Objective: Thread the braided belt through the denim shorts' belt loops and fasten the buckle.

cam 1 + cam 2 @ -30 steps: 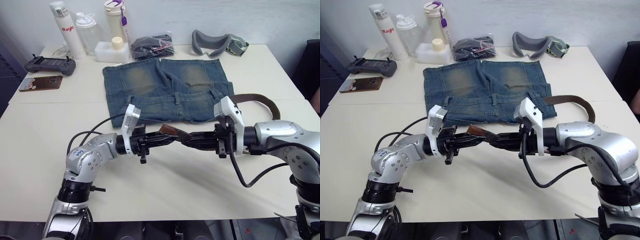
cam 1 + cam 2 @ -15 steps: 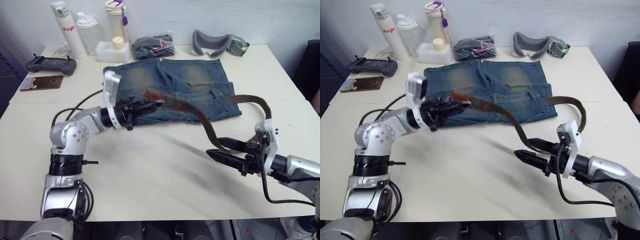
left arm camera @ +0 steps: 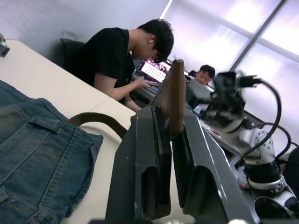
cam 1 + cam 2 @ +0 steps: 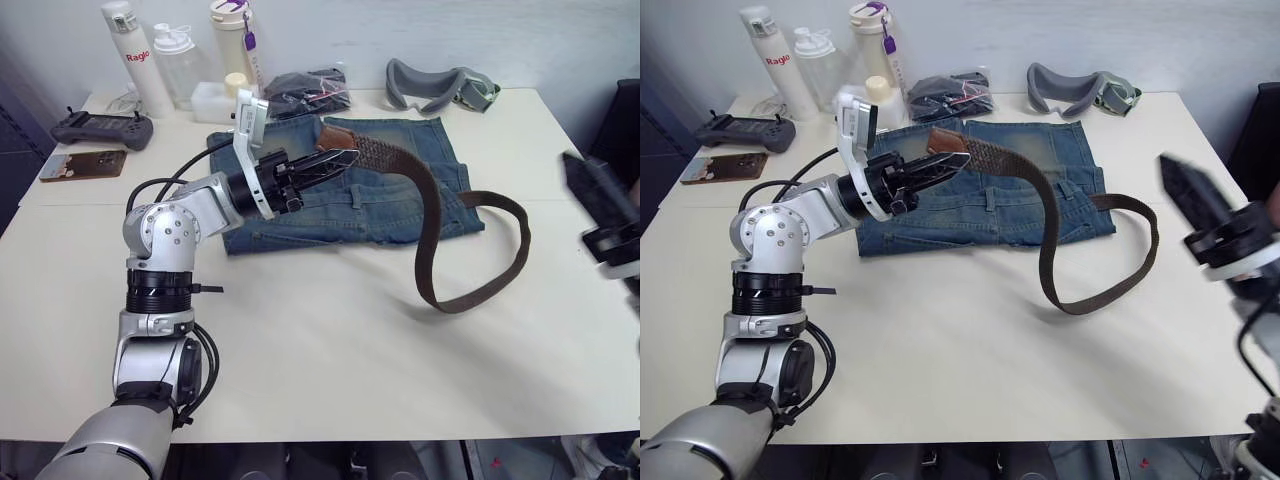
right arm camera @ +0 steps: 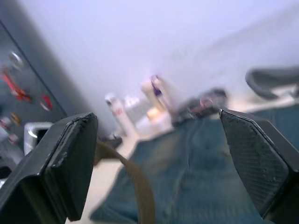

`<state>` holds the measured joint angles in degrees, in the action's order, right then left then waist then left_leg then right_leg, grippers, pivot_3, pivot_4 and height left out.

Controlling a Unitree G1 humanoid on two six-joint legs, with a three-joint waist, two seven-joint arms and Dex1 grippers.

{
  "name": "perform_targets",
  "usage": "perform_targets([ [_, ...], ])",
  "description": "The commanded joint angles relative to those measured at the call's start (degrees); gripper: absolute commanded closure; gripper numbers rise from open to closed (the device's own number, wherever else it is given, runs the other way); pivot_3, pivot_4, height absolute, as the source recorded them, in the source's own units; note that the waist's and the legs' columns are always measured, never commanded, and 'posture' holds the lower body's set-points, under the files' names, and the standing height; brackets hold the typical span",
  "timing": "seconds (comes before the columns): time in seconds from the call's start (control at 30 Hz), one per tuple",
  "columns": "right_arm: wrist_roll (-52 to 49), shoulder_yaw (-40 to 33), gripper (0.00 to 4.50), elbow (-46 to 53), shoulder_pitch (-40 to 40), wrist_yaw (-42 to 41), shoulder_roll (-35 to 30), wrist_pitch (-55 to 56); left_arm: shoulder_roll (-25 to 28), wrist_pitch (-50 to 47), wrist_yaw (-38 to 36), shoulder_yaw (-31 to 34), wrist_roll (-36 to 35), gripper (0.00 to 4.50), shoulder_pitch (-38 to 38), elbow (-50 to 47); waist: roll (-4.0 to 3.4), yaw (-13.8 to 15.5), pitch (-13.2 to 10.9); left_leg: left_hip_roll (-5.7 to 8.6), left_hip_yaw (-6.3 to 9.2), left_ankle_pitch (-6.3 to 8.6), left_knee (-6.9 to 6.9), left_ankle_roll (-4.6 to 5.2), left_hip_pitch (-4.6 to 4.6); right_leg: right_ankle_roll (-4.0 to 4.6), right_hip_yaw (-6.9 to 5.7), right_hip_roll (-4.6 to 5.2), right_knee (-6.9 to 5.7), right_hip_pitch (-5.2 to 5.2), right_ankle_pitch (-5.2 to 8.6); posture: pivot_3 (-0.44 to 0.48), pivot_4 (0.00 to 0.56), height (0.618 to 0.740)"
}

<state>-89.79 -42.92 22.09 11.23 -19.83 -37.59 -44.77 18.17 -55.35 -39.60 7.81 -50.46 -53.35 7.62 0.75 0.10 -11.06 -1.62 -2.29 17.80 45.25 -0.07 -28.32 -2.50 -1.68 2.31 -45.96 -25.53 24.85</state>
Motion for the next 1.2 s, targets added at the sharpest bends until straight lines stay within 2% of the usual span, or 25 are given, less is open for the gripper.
perform_targets([
  [0.03, -4.6, 8.8, 0.09, 10.4, -6.0, -1.9, 2.5, -2.5, -4.5, -4.1, 5.7, 1.9, -3.1, 4.50, -4.6, 1.4, 0.01, 0.1, 0.0, -0.01, 0.01, -0.01, 0.00, 0.00, -0.03, -0.01, -0.04, 0.01, -0.01, 0.00, 0.01, 0.000, 0.150, 0.656],
  [0.13, -0.6, 20.1, 0.09, 15.4, -8.8, -0.8, 8.2, -1.2, -8.4, -10.1, 10.2, 4.8, -7.3, 4.50, -8.0, 3.7, 0.07, -0.1, 0.0, -0.01, 0.05, -0.03, 0.03, 0.03, -0.16, -0.07, -0.14, 0.02, 0.00, -0.01, -0.02, 0.000, 0.150, 0.656],
  [0.27, 4.4, 29.2, 0.09, 14.4, -7.3, 1.9, 18.4, 4.2, -11.0, -19.4, 14.1, 8.5, -15.0, 4.50, -10.8, 5.0, 0.09, -0.5, 0.0, 0.01, 0.03, -0.03, 0.03, 0.04, -0.16, -0.16, -0.13, 0.05, -0.01, -0.05, -0.02, 0.000, 0.150, 0.656],
  [0.33, 4.5, 29.6, 0.09, 12.1, -5.7, 3.1, 24.7, 9.0, -10.7, -22.8, 15.1, 8.7, -16.8, 4.50, -10.3, 4.1, 0.09, -0.5, 0.0, 0.03, 0.03, -0.06, -0.03, -0.02, -0.10, -0.17, -0.12, 0.06, -0.05, -0.07, -0.01, 0.000, 0.150, 0.656],
  [0.47, 8.3, 28.8, 0.09, 8.5, -2.8, 3.4, 31.5, 16.4, -9.9, -24.9, 17.5, 9.2, -17.3, 4.50, -8.2, 2.8, 0.09, -0.3, 0.0, 0.03, 0.05, -0.10, -0.02, -0.09, -0.08, -0.15, -0.12, 0.08, -0.06, -0.07, -0.01, 0.000, 0.150, 0.656],
  [0.7, 5.9, 29.8, 0.09, 7.7, -2.2, 4.9, 34.3, 18.5, -10.2, -22.8, 21.6, 9.3, -14.1, 4.50, -5.9, 2.5, 0.09, -0.1, 0.0, 0.05, 0.04, -0.10, 0.01, -0.09, -0.09, -0.13, -0.11, 0.11, -0.09, -0.07, 0.00, 0.000, 0.150, 0.656],
  [0.8, 7.6, 30.4, 0.89, 6.3, -1.9, 5.0, 33.9, 18.5, -10.4, -22.1, 21.7, 8.6, -13.2, 4.50, -4.9, 2.6, 0.08, -0.2, 0.0, 0.05, 0.03, -0.10, 0.02, -0.09, -0.08, -0.09, -0.11, 0.10, -0.12, -0.08, 0.02, 0.000, 0.150, 0.656],
  [1.03, 11.2, 31.1, 4.36, 0.9, 1.1, 5.7, 34.8, 19.9, -10.4, -21.8, 20.1, 6.4, -12.4, 4.50, -3.5, 1.4, 0.08, -0.2, 0.0, 0.05, 0.01, -0.10, 0.03, -0.09, -0.09, -0.05, -0.10, 0.11, -0.17, -0.12, 0.04, 0.000, 0.150, 0.656],
  [1.2, 11.8, 30.4, 4.44, -1.6, 3.2, 6.1, 34.7, 19.4, -9.7, -20.7, 18.7, 5.1, -11.0, 4.50, -2.8, 1.1, 0.08, -0.2, 0.0, 0.04, 0.00, -0.10, 0.03, -0.09, -0.10, -0.03, -0.09, 0.11, -0.20, -0.14, 0.05, 0.000, 0.150, 0.656],
])
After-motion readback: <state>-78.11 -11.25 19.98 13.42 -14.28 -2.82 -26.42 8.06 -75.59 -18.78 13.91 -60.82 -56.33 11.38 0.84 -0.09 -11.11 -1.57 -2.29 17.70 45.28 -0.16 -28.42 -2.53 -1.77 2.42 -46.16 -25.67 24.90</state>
